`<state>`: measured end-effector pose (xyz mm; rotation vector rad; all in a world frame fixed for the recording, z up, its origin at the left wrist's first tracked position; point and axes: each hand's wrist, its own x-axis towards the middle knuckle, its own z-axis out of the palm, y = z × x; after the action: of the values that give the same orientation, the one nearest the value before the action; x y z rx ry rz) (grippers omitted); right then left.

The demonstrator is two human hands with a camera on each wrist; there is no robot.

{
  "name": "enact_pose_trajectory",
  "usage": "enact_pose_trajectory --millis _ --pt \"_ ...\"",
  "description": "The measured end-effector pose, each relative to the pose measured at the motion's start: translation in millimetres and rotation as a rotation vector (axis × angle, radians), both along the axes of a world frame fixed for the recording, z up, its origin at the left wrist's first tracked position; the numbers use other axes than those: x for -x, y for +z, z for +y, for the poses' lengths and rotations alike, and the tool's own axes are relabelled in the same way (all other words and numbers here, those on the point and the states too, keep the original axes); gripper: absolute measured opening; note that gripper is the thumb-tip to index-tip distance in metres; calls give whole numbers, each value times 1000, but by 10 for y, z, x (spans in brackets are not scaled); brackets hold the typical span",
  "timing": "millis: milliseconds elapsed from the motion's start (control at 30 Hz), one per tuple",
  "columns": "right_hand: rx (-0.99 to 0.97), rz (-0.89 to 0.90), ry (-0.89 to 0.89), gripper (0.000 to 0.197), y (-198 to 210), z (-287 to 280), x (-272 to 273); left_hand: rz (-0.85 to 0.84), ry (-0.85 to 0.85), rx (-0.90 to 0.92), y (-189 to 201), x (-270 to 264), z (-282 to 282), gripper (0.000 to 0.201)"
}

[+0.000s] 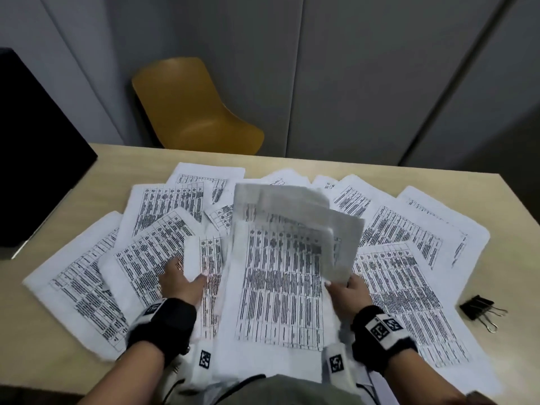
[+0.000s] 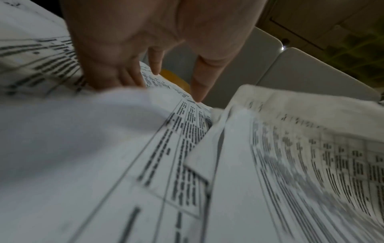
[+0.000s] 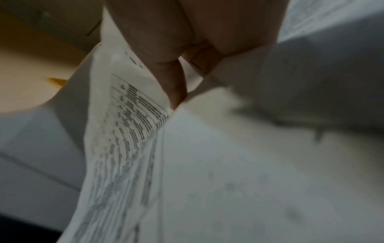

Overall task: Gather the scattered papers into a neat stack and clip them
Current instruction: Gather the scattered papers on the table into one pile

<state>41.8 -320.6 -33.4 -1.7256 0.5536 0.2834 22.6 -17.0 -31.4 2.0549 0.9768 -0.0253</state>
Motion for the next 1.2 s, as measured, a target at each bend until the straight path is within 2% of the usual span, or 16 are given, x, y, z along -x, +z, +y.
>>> enact_pose_trajectory --millis 133,200,300,333,433,533,633,700,767,833,900,1000,1067,1133,1200 --pt "-265 77 -116 17 0 -20 6 15 -96 153 -32 0 4 44" --pt "-328 100 -142 16 37 13 31 -38 -76 304 -56 34 25 33" --pt "-181 89 -70 19 31 118 64 -95 -27 668 40 143 -46 25" --pt "-138 90 -9 20 55 166 86 -93 -56 709 53 174 -75 26" --pt "-122 120 149 31 187 269 105 -80 -161 475 1 232 -129 45" --pt "-119 53 147 31 304 190 28 -76 -204 357 -13 261 -128 49" --pt "283 -97 4 30 333 -195 -134 -71 -180 338 54 295 -128 44" --pt "587 -2 -50 45 346 -568 -225 -74 -158 374 54 307 -106 38" --pt "824 199 -33 72 314 -933 -270 -76 -157 398 21 293 -75 33" --pt "898 323 16 97 242 -1181 -289 -77 -154 417 -52 280 -34 32" --pt "895 363 67 111 191 -1278 -303 -77 -155 439 -85 274 -1 32" --pt "843 356 84 111 169 -1295 -344 -71 -170 456 -141 260 44 32" --pt "876 388 104 105 156 -1275 -356 -74 -167 463 -159 256 57 31" --pt "870 397 110 93 161 -1244 -342 -73 -170 472 -168 257 58 27" --pt "783 371 155 73 199 -1158 -312 -72 -168 472 -171 259 65 25"
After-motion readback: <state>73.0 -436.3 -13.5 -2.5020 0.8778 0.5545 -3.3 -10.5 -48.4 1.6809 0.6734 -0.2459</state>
